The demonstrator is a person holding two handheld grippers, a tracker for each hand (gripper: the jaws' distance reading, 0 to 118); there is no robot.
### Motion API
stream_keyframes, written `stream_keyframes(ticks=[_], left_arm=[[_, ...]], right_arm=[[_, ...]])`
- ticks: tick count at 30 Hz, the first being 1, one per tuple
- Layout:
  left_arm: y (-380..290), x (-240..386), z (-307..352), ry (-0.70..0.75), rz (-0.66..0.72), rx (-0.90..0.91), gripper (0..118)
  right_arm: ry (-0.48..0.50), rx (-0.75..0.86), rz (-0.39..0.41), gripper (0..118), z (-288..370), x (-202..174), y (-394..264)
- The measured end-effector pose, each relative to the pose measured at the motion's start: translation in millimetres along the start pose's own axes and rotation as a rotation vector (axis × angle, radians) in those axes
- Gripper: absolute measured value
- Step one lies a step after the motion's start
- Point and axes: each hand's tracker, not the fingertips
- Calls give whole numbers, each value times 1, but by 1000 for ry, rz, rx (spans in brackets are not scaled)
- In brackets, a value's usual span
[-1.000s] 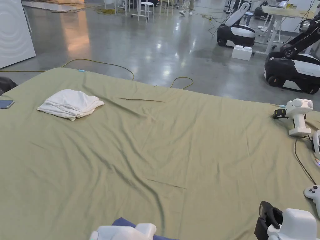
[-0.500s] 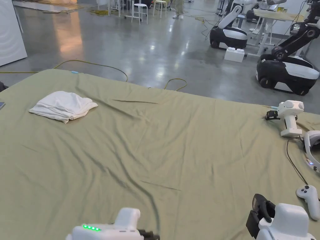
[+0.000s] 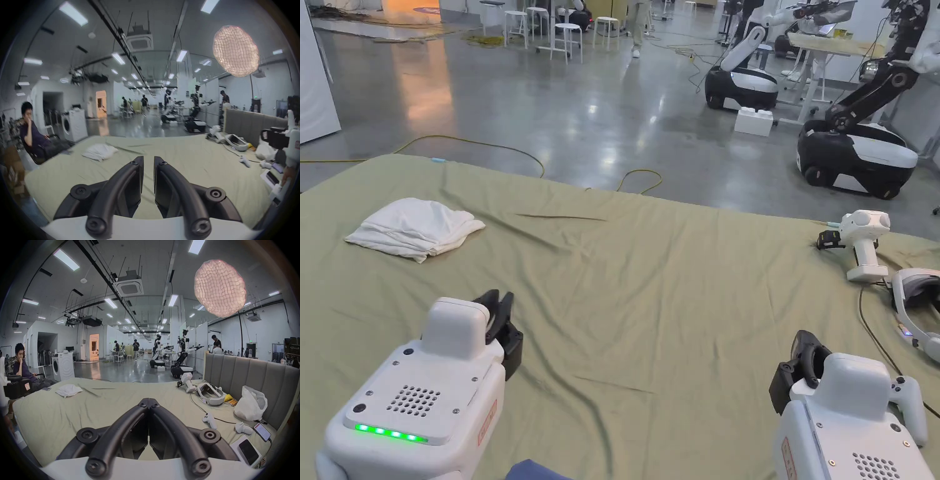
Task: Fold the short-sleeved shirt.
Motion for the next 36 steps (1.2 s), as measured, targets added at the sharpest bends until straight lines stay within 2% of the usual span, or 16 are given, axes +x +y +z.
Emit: stream_keyframes(ticks=[1, 9, 14, 18, 22, 24, 28, 32, 35, 36], left_arm=[[1, -1, 0, 27, 3, 13, 15], [-8, -22, 1, -27, 44, -29, 15], [-27, -42, 5, -86, 73, -146, 15], [-52, -60, 11, -127, 112, -264, 15], [-84, -79, 14, -190, 196, -431, 15], [-102, -90, 13, -237, 279, -520, 15], [-132, -105, 17, -287, 398, -619, 16], [-154, -120, 13, -385, 542, -654, 35], [-170, -128, 3, -469, 700, -727, 60], [-175, -129, -2, -493, 723, -758, 64]], right_arm=[[-3, 7, -3, 0, 0, 0, 1], [3, -39, 28, 0, 16, -4, -3], [127, -218, 52, 0, 38, -34, -39], [272, -380, 86, 0, 55, -72, -87], [344, -512, 79, 0, 68, -104, -136], [332, -554, 132, 0, 70, -117, -161], [217, -605, 130, 0, 69, -119, -202], [235, -594, 134, 0, 69, -111, -211], [232, -597, 144, 0, 69, -112, -209], [232, -599, 142, 0, 68, -112, -209]])
